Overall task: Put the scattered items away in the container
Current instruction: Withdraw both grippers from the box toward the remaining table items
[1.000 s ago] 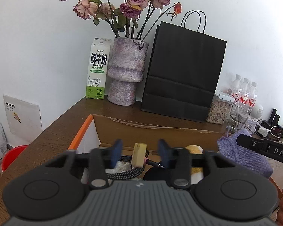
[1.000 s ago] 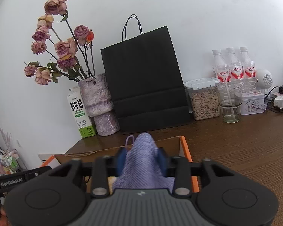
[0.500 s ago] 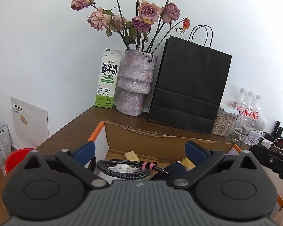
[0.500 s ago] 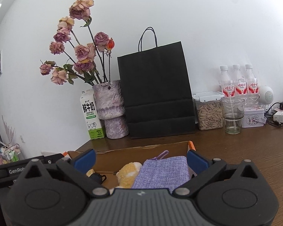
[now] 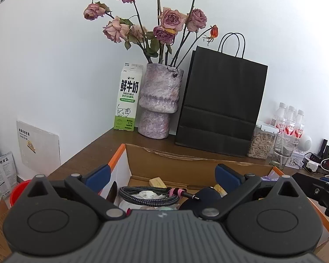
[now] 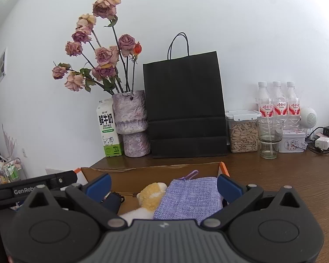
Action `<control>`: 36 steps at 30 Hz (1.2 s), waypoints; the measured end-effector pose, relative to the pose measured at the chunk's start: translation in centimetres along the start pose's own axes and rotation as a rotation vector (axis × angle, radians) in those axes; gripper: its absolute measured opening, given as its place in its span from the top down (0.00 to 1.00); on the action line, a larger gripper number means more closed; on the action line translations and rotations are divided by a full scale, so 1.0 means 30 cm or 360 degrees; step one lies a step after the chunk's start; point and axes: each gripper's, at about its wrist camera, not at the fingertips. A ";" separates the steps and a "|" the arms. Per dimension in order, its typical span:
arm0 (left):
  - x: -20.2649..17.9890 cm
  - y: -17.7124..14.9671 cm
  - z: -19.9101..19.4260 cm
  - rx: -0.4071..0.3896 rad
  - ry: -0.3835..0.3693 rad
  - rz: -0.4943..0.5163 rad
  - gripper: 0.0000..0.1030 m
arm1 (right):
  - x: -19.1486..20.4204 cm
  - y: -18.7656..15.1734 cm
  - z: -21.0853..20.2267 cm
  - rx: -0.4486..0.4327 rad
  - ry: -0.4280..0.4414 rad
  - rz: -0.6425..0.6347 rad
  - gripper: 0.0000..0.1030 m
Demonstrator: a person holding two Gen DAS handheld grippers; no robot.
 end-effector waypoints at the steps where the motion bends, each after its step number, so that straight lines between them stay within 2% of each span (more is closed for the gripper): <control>1: -0.003 -0.002 -0.003 -0.0004 -0.0001 0.0010 0.00 | 0.001 -0.001 -0.003 0.0000 -0.0007 -0.0006 0.00; 12: -0.025 -0.033 -0.054 -0.0074 -0.0024 0.0109 0.00 | 0.008 -0.003 -0.034 -0.0004 -0.0042 -0.0052 0.00; 17: -0.031 -0.058 -0.096 -0.0115 0.0002 0.0157 0.00 | 0.018 -0.023 -0.055 -0.0003 -0.0059 -0.0117 0.00; 36: -0.024 -0.163 -0.230 -0.0070 0.0139 0.0274 0.00 | -0.048 -0.109 -0.190 -0.0046 -0.0164 -0.0165 0.00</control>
Point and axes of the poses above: each gripper's, at about its wrist camera, not at the fingertips, and z roughly the way its jaws point, x to its left, y to its top, and after that the axes turned 10 degrees about z, right-handed
